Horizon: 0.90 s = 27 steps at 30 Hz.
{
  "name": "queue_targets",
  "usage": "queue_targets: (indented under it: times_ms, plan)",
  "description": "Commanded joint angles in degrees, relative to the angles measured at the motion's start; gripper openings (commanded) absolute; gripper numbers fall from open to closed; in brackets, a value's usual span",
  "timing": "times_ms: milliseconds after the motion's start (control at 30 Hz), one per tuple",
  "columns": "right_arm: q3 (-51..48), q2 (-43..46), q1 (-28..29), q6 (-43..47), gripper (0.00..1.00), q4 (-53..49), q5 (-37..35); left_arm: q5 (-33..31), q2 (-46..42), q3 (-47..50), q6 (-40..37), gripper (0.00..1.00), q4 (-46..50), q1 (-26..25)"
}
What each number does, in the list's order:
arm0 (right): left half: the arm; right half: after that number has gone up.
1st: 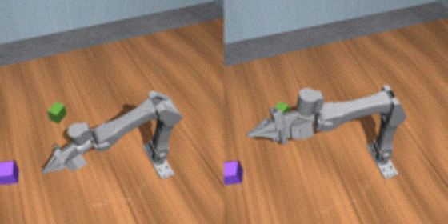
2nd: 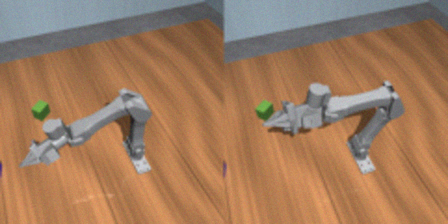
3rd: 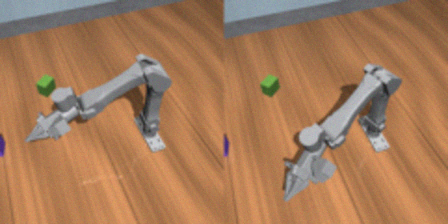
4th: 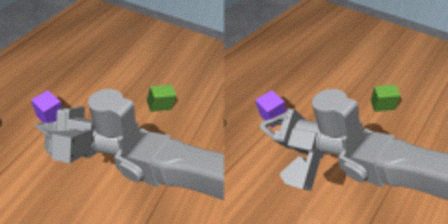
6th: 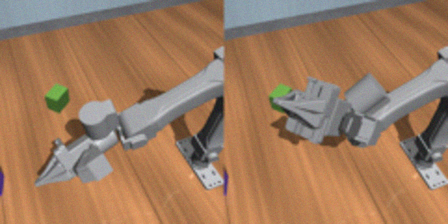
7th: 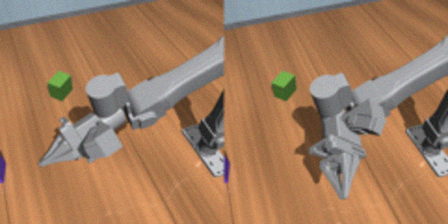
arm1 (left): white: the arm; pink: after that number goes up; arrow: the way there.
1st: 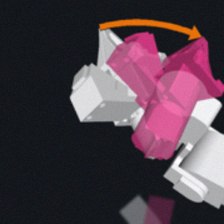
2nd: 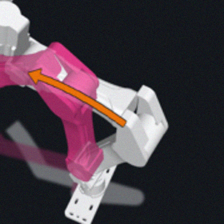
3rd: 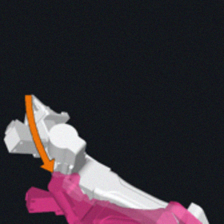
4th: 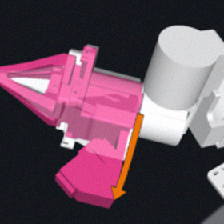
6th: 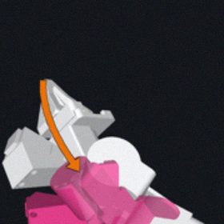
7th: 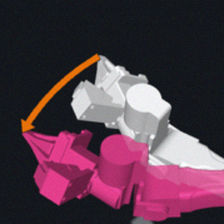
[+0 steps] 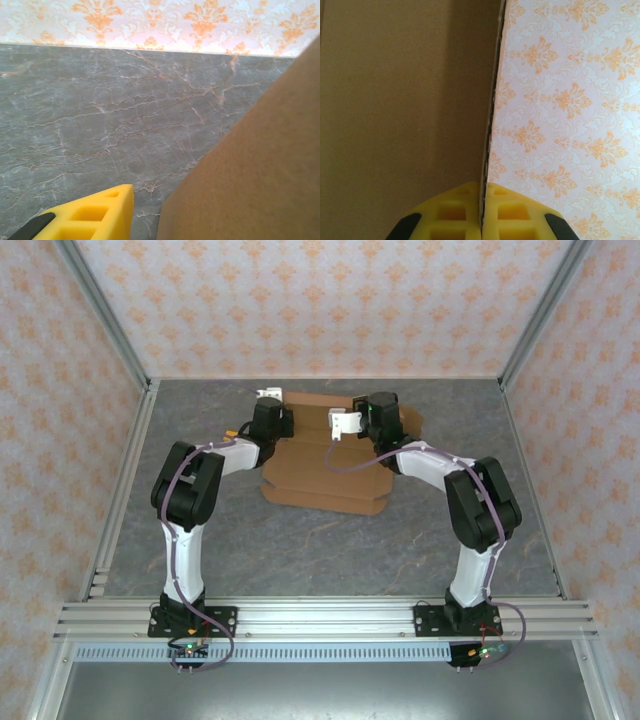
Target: Fold the paper box
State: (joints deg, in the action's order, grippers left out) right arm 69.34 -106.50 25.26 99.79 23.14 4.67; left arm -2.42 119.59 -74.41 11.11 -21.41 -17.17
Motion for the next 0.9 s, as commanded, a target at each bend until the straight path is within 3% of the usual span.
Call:
queue_targets:
  times_ms: [0,167,633,867]
  plan:
    - [1.28,2.74,0.97,-0.09,0.00,-4.83,1.24,-10.14,-0.90,0.38,0.51,0.35,-2.11,-1.44]
    - [2.15,2.69,0.96,-0.63,0.00,-6.40,0.83,-11.35,-0.23,-2.23,1.00,0.37,1.05,-2.96]
    - [3.45,-0.17,0.33,-0.07,0.00,-4.51,-2.10,1.48,-6.39,3.09,0.39,0.65,2.00,-2.21]
    - [2.05,-1.39,0.14,0.40,0.00,-0.20,-2.29,7.10,-9.64,6.09,-1.46,0.71,5.17,-1.99]
